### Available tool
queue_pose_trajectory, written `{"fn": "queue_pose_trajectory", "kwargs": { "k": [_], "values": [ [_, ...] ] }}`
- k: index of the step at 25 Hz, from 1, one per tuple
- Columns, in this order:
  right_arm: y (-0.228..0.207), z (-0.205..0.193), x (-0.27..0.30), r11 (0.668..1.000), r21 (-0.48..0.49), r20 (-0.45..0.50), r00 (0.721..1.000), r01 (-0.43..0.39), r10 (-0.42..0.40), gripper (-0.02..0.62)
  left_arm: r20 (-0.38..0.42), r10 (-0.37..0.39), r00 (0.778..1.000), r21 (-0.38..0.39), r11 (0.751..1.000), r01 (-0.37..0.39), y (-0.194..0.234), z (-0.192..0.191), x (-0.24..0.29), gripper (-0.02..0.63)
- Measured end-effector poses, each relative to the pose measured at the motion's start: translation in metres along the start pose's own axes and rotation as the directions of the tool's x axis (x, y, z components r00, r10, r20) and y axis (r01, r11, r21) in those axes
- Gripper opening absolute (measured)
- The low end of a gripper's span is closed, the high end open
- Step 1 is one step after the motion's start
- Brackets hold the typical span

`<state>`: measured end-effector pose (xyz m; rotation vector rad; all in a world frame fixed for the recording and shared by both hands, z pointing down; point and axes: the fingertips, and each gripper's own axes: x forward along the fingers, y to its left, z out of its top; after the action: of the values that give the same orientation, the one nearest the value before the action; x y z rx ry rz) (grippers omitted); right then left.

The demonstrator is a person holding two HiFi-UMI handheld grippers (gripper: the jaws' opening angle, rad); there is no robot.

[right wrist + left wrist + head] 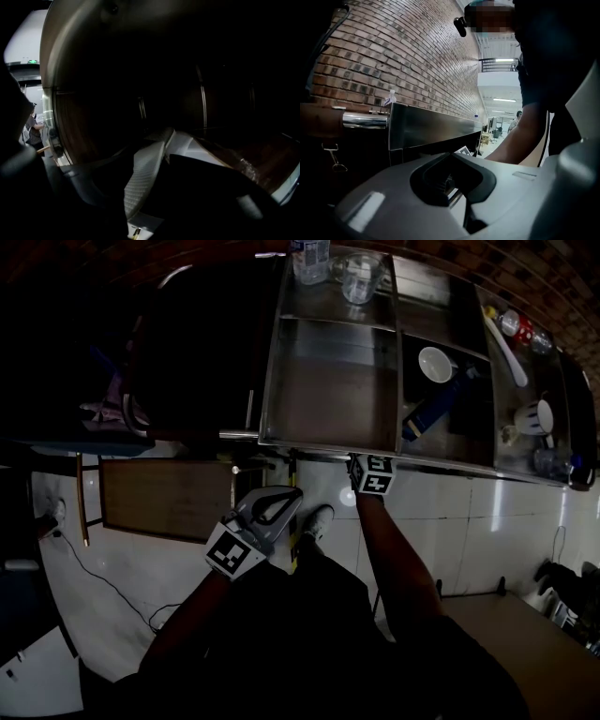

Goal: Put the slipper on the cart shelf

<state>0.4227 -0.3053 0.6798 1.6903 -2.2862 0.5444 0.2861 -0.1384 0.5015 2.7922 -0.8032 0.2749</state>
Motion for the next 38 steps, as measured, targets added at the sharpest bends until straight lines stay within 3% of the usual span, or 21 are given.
{"fn": "queue_pose_trajectory", "kwargs": {
  "k": [7,14,19,25,28,34,38],
  "values": [
    [-0.009,0.003,-0.018,0.999,-0.016,0.002,0.999,0.052,-0.051,0.305,0.018,0.008,1.000,0.006,1.000,-0.008,0.003,0.004,-0.012,0.002],
    [-0.006,0.011,-0.052,0.995,-0.036,0.020,0.996,0.090,-0.089,0.311,0.058,-0.013,0.998,0.023,1.000,0.011,0.006,0.010,-0.032,0.002],
    [0.023,-0.001,-0.086,0.998,-0.030,-0.010,0.999,0.050,-0.050,0.311,0.075,-0.028,0.997,0.030,0.999,0.026,0.006,0.009,-0.063,0.002],
    [0.083,0.005,-0.128,0.999,-0.051,0.034,0.999,-0.011,0.013,0.308,0.103,-0.037,0.994,0.024,0.999,0.035,0.013,0.000,-0.107,0.018],
    [0.125,0.021,-0.148,0.997,-0.056,0.080,0.995,-0.056,0.061,0.290,0.121,-0.039,0.992,0.024,0.999,0.036,0.019,-0.001,-0.133,0.006],
    [0.228,0.063,-0.190,0.976,-0.099,0.180,0.961,-0.195,0.210,0.109,0.141,-0.061,0.988,0.034,0.998,0.056,0.027,-0.005,-0.187,0.003],
    [0.296,0.077,-0.211,0.952,-0.130,0.186,0.937,-0.276,0.297,0.040,0.137,-0.090,0.986,0.042,0.996,0.085,0.030,-0.014,-0.219,0.002]
  ]
}}
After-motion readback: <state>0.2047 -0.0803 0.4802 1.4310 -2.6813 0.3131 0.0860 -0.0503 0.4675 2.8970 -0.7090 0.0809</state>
